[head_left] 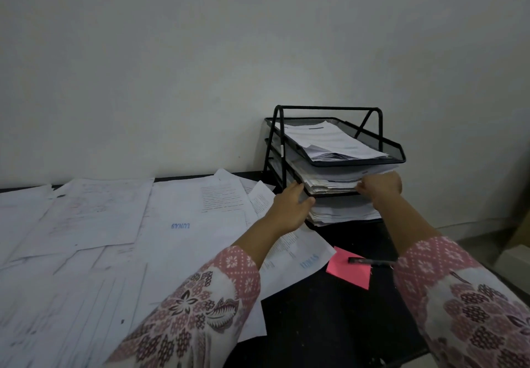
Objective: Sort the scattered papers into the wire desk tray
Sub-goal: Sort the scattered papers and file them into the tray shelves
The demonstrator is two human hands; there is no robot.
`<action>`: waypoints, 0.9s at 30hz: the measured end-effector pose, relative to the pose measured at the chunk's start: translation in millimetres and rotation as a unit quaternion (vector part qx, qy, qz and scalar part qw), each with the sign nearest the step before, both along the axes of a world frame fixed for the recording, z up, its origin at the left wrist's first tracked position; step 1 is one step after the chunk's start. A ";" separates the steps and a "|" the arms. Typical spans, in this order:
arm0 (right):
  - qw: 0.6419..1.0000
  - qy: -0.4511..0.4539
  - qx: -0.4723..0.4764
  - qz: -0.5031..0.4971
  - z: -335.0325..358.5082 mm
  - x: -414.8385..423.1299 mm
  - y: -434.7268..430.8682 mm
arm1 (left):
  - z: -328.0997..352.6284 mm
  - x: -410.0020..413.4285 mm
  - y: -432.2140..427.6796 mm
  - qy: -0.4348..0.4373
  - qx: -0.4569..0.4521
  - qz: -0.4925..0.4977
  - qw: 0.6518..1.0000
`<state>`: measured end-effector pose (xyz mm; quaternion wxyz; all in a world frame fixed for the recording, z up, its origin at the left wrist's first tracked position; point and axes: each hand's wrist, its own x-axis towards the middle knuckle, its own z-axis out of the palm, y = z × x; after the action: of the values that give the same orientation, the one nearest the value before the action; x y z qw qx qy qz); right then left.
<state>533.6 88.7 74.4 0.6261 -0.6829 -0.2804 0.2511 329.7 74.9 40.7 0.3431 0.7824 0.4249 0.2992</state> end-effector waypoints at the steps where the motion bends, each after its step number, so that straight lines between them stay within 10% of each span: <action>1: 1.000 -0.023 -0.019 0.006 1.5 -2.7 -1.6 | 0.8 -2.3 -0.9 -0.004 -0.002 0.000 1.000; 12: 0.973 -0.091 -0.010 0.212 -10.2 -134.6 -38.3 | -27.4 -112.7 -18.5 0.038 0.042 0.128 0.990; 27: 0.768 -0.457 -0.338 0.293 -74.6 -236.7 -52.9 | -81.3 -278.5 -43.8 0.222 0.083 0.297 0.925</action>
<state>296.9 35.8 -0.2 0.0483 -0.7691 -0.6171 0.1590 51.2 31.1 -40.6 0.0692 0.6926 0.6766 0.2403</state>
